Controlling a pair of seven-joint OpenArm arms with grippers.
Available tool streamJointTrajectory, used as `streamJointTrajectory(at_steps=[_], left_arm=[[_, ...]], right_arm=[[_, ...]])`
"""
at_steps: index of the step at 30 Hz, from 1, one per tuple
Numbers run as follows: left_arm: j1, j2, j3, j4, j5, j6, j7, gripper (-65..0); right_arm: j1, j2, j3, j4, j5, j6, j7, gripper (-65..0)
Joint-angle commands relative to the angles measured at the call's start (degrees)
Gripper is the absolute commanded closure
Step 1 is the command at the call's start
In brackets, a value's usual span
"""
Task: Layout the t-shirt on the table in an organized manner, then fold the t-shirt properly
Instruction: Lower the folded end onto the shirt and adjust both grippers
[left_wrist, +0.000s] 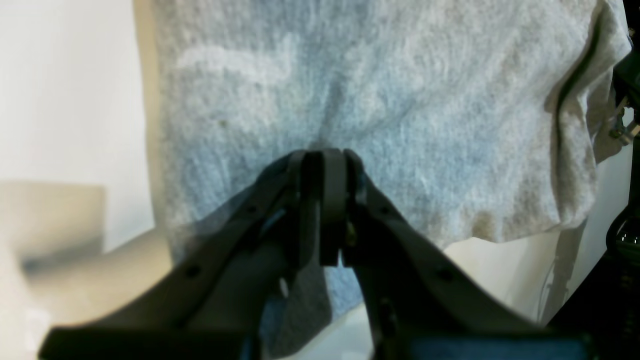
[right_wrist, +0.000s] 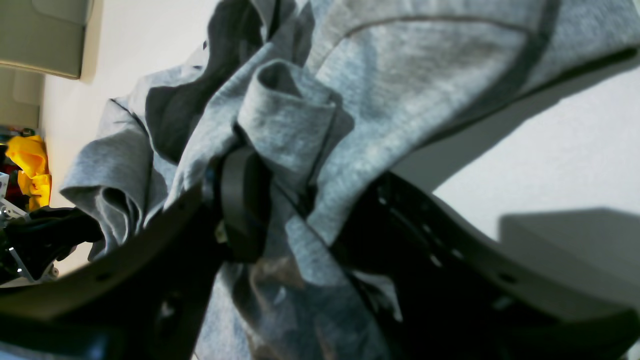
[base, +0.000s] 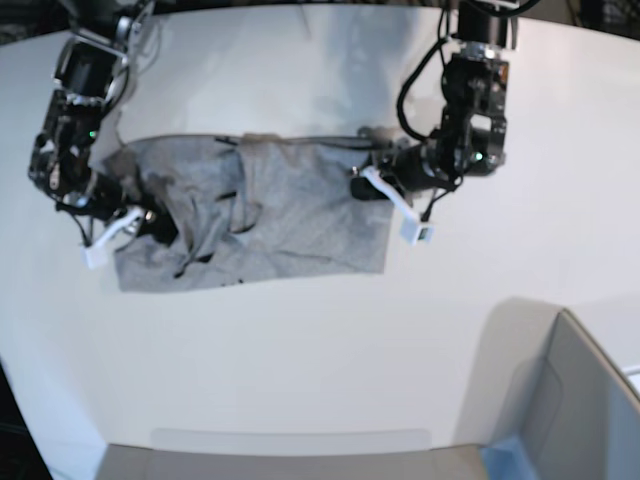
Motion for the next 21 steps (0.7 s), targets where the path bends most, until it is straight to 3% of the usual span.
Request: streamJointTrajectory(at_steps=[1,4,6,8,9,14,21], left_arm=[[-0.79,0.03,-0.12,0.87,-0.75,-0.09,-0.25,-4.5],[-0.79,0.03,-0.12,0.87,-0.75,-0.09,-0.25,-4.4],[-0.79,0.03,-0.12,0.87,-0.75,-0.09,-0.25,-4.4],[-0.79,0.03,-0.12,0.96,-0.75,-0.09,-0.25,-4.4],[-0.79,0.03,-0.12,0.96,-0.75,-0.09,-0.25,-4.4],[-0.87,0.38,-0.12,1.04,-0.84,-0.09,-0.16,-4.4],[-1.05,4.34,-0.12,6.32,-0.84,-0.44,-0.07,-4.5]], right_arm=[[0.55,0.61,-0.39,0.58,-1.57,0.21,-1.32,-27.3],[0.46,0.61,-0.83,2.34,-1.75,0.21,-1.32,-22.0],[0.46,0.7,-0.83,3.48,-1.83,0.12,-1.32,-13.3],[0.55,1.14,-0.74,3.83,-1.92,-2.17,-1.15,-1.5],[0.64,1.4,-0.74,3.83,-1.92,-3.57,-1.06,0.0],[2.75,5.53,-2.76,3.83,-1.92,-4.54,-0.88,0.0],[5.3,11.86,-3.2,3.22,-2.1,-4.89,2.19,0.0]])
